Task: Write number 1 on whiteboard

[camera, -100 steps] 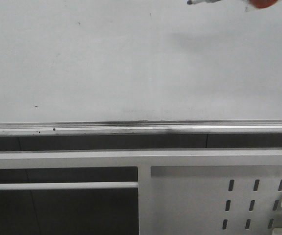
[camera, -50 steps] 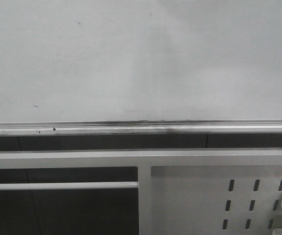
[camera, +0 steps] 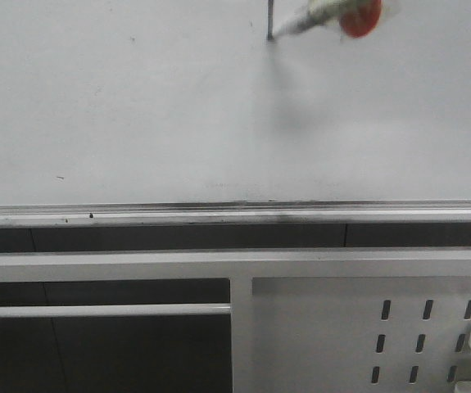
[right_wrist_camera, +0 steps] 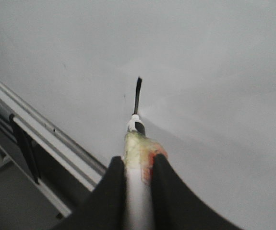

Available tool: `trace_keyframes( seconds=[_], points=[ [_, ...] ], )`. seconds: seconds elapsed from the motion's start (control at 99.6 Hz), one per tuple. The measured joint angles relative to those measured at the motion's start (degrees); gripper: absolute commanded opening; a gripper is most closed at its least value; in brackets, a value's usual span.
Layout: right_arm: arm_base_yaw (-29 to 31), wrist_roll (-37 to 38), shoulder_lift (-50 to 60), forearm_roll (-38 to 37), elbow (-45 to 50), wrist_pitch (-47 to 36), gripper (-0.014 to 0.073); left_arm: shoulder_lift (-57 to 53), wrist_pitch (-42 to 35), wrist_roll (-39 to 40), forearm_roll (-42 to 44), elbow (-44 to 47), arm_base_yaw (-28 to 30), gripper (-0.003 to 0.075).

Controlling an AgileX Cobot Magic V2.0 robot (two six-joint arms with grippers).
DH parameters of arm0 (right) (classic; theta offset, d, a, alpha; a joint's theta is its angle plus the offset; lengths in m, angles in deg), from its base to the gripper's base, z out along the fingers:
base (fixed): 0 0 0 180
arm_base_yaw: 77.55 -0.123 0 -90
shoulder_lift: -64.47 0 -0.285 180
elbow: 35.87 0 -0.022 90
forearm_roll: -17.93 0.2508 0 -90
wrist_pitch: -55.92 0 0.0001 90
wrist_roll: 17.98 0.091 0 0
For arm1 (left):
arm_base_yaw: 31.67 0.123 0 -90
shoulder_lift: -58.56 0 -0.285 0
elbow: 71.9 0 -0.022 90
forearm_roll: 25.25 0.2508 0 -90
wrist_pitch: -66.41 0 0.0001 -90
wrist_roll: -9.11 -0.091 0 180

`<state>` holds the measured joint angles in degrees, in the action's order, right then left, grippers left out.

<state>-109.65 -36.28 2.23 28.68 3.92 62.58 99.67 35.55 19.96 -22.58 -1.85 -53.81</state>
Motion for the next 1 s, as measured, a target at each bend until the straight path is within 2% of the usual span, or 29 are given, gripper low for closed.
trace_keyframes(
  seconds=[0.301, 0.432, 0.602, 0.673, 0.753, 0.893, 1.004],
  points=[
    [0.0, 0.0, -6.1, 1.0, 0.9, 0.6, -0.0069, 0.0, 0.0, 0.0, 0.0, 0.0, 0.0, -0.0020],
    [-0.6, 0.0, -6.2, 1.9, 0.8, 0.7, -0.0069, 0.0, 0.0, 0.0, 3.9, 0.0, 0.0, -0.0019],
    [-4.8, 0.0, -4.4, 1.9, 0.7, 3.8, -0.0069, 0.0, -0.1, 0.0, 16.9, 0.0, 0.0, -0.0017],
    [-6.7, 0.0, -4.2, 1.9, -0.1, 7.0, -0.0069, 0.0, -0.5, 0.7, 23.1, 0.0, 0.0, 0.0008],
    [-8.6, 0.0, -4.2, 1.0, -1.9, 10.8, -0.0069, 0.0, -1.0, 3.9, 31.3, 0.0, 0.0, 0.0097],
    [-11.6, 0.0, -4.8, -1.7, -6.7, 17.9, -0.0069, 1.2, -2.1, 15.7, 49.2, -1.9, 0.0, 0.0292],
    [-13.2, 0.0, -5.8, -2.6, -10.2, 21.0, -0.0069, 3.8, -3.8, 21.5, 62.5, -5.2, 0.0, 0.0301]
  ],
)
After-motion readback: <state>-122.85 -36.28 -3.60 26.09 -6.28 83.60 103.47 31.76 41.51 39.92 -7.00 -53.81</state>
